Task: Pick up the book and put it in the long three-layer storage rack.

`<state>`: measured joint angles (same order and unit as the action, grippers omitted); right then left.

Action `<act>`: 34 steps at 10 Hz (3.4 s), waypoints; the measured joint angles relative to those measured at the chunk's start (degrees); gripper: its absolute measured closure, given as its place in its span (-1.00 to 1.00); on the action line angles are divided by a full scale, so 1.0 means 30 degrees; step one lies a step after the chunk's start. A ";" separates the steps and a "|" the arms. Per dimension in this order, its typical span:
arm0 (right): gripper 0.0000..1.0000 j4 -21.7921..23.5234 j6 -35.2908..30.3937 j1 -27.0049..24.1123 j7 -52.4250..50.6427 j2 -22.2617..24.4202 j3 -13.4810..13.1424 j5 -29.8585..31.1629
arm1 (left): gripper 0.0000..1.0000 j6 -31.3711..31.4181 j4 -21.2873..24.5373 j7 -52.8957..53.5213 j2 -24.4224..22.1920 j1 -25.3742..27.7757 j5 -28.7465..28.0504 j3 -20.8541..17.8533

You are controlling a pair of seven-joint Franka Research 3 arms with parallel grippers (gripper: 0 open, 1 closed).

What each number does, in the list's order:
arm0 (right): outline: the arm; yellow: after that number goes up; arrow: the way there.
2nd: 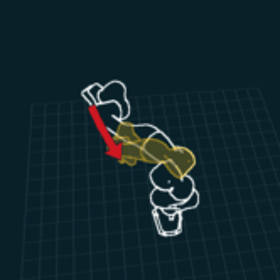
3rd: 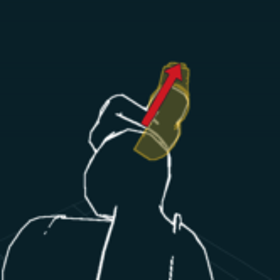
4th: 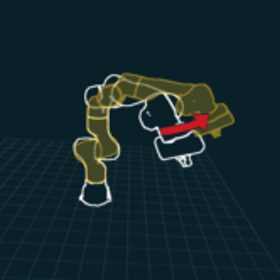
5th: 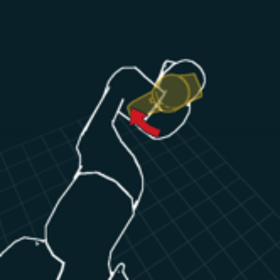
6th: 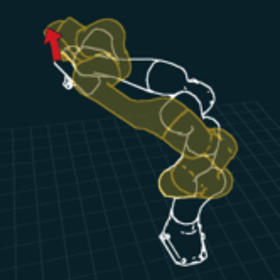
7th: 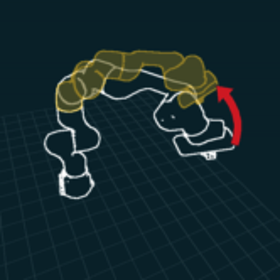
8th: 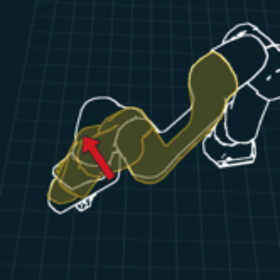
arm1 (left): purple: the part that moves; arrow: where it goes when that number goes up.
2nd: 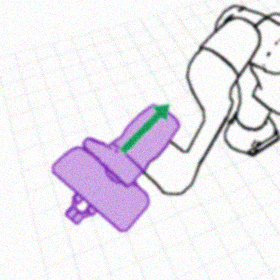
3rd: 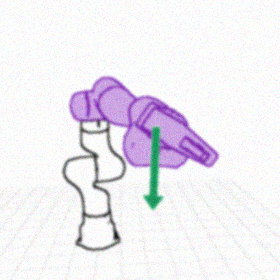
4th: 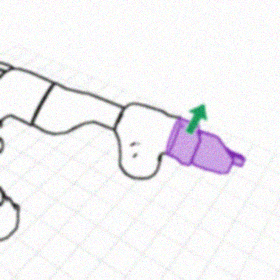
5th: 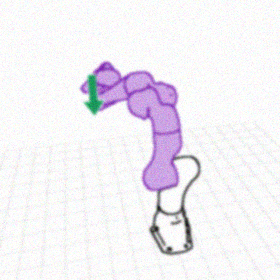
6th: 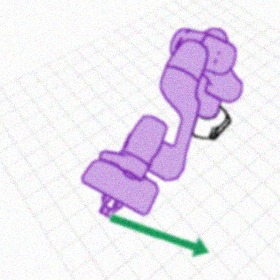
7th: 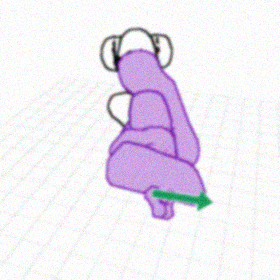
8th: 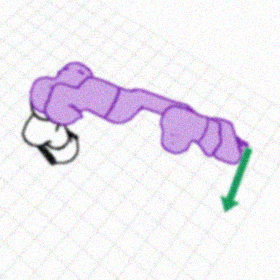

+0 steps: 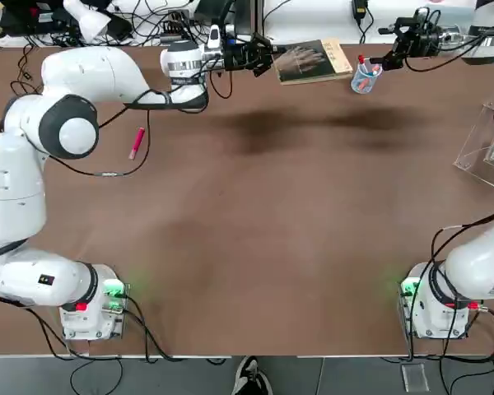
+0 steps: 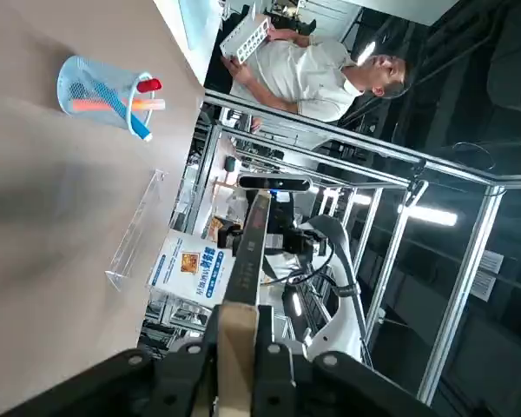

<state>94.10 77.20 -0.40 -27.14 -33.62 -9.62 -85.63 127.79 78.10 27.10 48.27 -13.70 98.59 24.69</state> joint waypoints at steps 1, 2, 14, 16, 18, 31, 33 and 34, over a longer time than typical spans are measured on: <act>-1.00 -0.0028 0.0009 0.0159 0.0002 0.0036 0.0000 0.0379 | 0.96 0.0000 0.0000 0.0000 0.0000 0.0000 0.0000 -0.0025; -1.00 -0.0044 0.0010 0.0323 0.0014 0.0074 -0.0001 0.0604 | 0.96 0.0000 0.0000 0.0001 0.0001 0.0000 0.0000 -0.0045; -1.00 0.1305 0.1801 0.1665 0.0661 0.0218 0.1988 0.0368 | 0.96 0.0001 -0.0007 0.0021 0.0057 -0.0121 0.0000 -0.0095; -1.00 0.1526 0.1979 0.1649 0.0674 0.0368 0.2294 0.0161 | 0.96 0.0001 -0.0010 0.0021 0.0060 -0.0121 0.0000 -0.0137; -1.00 0.1752 0.2413 0.1639 0.0688 0.0553 0.2831 0.0124 | 0.96 0.0001 -0.0030 0.0021 0.0061 -0.0121 0.0000 -0.0147; -1.00 0.2315 0.3652 0.1701 -0.0778 0.1220 0.3305 0.0199 | 0.96 0.0002 -0.0044 0.0021 0.0075 -0.0135 0.0000 -0.0152; -0.98 0.2552 0.3987 0.1703 -0.0794 0.1219 0.3497 0.0203 | 0.96 0.0002 -0.0044 0.0021 0.0084 -0.0134 0.0000 -0.0239; -0.91 0.2618 0.4088 0.1704 -0.0800 0.1219 0.3576 0.0205 | 0.96 0.0002 -0.0044 0.0021 0.0085 -0.0133 0.0000 -0.0286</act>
<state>101.95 89.47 4.71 -29.54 -29.96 1.11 -85.02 127.80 77.97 27.16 48.53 -14.09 98.59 23.83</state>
